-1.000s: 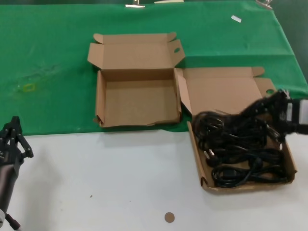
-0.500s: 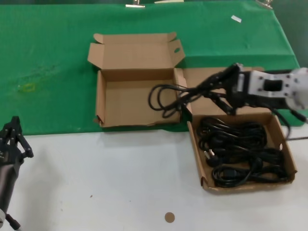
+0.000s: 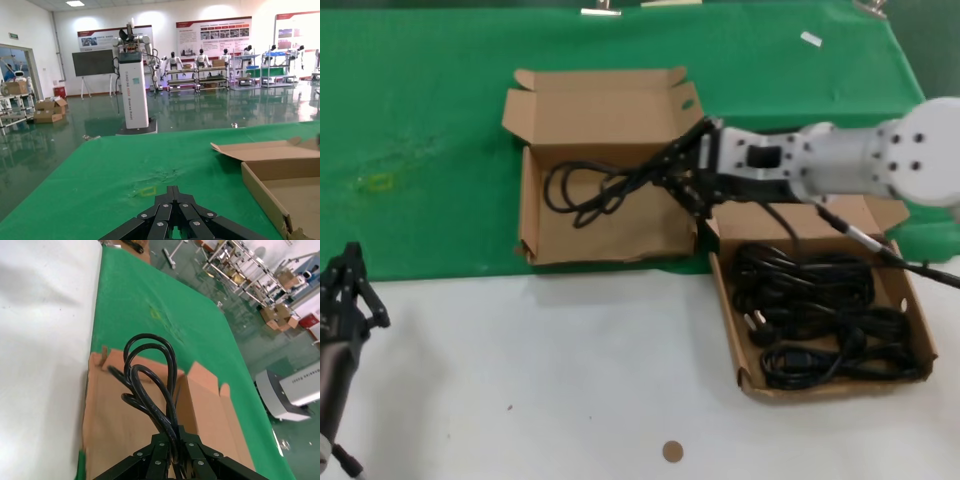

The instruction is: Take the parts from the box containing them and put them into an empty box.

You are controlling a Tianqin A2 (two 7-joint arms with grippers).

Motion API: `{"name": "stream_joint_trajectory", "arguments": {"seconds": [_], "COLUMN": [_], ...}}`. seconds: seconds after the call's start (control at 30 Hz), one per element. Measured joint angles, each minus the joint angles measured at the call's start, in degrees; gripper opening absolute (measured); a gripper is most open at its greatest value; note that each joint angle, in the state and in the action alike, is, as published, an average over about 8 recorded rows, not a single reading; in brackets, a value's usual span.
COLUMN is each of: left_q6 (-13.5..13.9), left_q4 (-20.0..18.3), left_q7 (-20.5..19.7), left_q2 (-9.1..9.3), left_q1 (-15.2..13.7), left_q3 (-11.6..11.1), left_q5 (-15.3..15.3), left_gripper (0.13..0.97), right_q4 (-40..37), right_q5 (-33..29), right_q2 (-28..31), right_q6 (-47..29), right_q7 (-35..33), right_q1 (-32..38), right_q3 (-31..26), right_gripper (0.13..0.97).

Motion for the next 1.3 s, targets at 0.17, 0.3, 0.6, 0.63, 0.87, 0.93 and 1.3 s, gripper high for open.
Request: {"name": "stream_joint_trajectory", "arguments": {"seconds": [0.17, 0.3, 0.6, 0.63, 0.87, 0.93, 1.3], "left_q6": [0.0, 0.0, 0.0, 0.0, 0.0, 0.0, 0.0], "left_q4": [0.0, 0.0, 0.0, 0.0, 0.0, 0.0, 0.0], "left_q7": [0.0, 0.0, 0.0, 0.0, 0.0, 0.0, 0.0], "left_q2": [0.0, 0.0, 0.0, 0.0, 0.0, 0.0, 0.0], "left_q1": [0.0, 0.0, 0.0, 0.0, 0.0, 0.0, 0.0], "left_q3": [0.0, 0.0, 0.0, 0.0, 0.0, 0.0, 0.0], "left_q5": [0.0, 0.0, 0.0, 0.0, 0.0, 0.0, 0.0], "left_gripper": [0.144, 0.144, 0.144, 0.144, 0.144, 0.144, 0.144], "right_q4": [-6.0, -10.7, -19.0, -19.6, -22.7, -23.3, -21.1], "right_q5": [-0.6, -0.7, 0.1, 0.2, 1.3, 1.7, 3.0], "right_q2": [-4.6, -7.3, -10.5, -10.7, -11.9, -12.1, -10.5], "right_q6": [1.2, 2.2, 4.8, 5.0, 6.2, 6.4, 6.5], "right_q7": [-2.1, -3.8, -7.9, -8.2, -10.3, -10.9, -10.6], "right_q1": [2.4, 3.9, 6.1, 6.3, 7.5, 7.6, 5.9], "right_q3": [-1.5, -2.2, -2.4, -2.4, -2.0, -1.8, -1.0], "right_gripper": [0.165, 0.164, 0.164, 0.164, 0.188, 0.195, 0.32]}}
